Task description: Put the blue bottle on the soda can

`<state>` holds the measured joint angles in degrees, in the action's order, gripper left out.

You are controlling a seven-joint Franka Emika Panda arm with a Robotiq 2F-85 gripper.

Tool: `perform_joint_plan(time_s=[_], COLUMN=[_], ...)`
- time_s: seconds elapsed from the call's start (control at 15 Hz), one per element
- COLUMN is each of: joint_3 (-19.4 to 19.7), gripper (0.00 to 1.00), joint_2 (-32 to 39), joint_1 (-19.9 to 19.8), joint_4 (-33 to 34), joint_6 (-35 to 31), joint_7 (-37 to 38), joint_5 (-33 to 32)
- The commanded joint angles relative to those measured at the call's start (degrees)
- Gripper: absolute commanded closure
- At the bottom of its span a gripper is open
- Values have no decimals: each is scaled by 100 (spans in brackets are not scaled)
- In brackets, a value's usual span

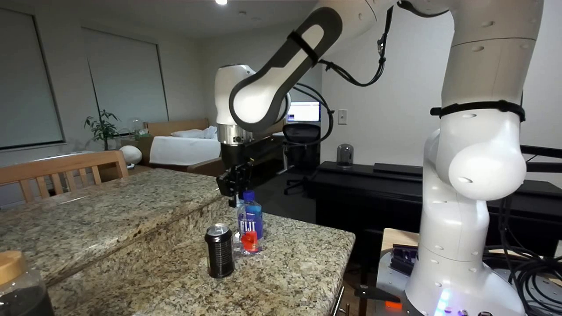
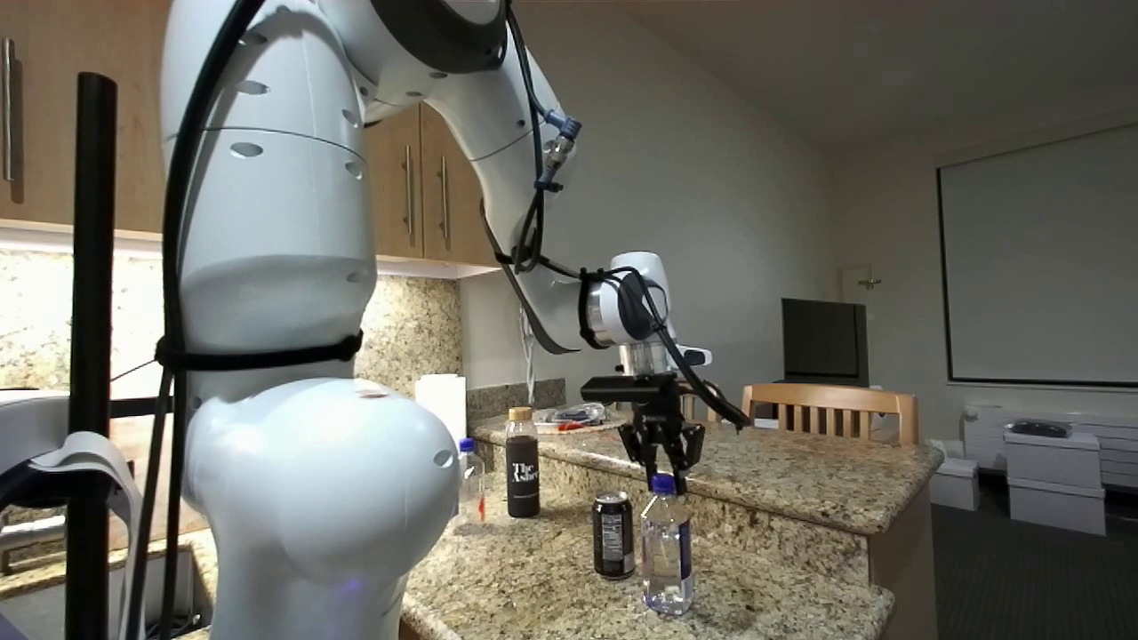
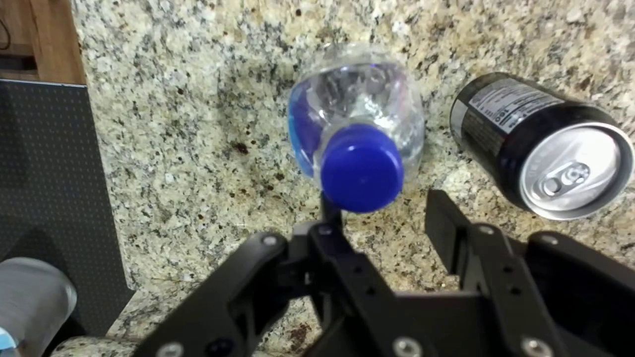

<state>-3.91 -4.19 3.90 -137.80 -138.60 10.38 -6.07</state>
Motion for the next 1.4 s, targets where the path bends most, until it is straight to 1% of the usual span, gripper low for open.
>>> perform_joint_plan(time_s=[0.0, 0.2, 0.4, 0.67, 0.73, 0.8, 0.87, 1.0, 1.33], joint_3=[-59, -52, -9, 50, 57, 61, 58, 34, -14], gripper=[22, 1, 0, 0, 25, 27, 33, 47, 80], joint_2=[-492, -730, -870, -892, -863, -838, -824, -819, -774], joint_1=[6, -47, -86, -102, -107, -109, -113, -129, -164], joint_4=[-392, -587, -753, -904, -925, -940, -948, -981, -966], joint_6=[263, 380, 369, 166, 106, 45, -3, -140, -307], joint_7=[13, 77, 1, -99, -107, -118, -99, -40, 58], joint_5=[-37, -65, 13, 25, 14, -2, -26, -112, -331])
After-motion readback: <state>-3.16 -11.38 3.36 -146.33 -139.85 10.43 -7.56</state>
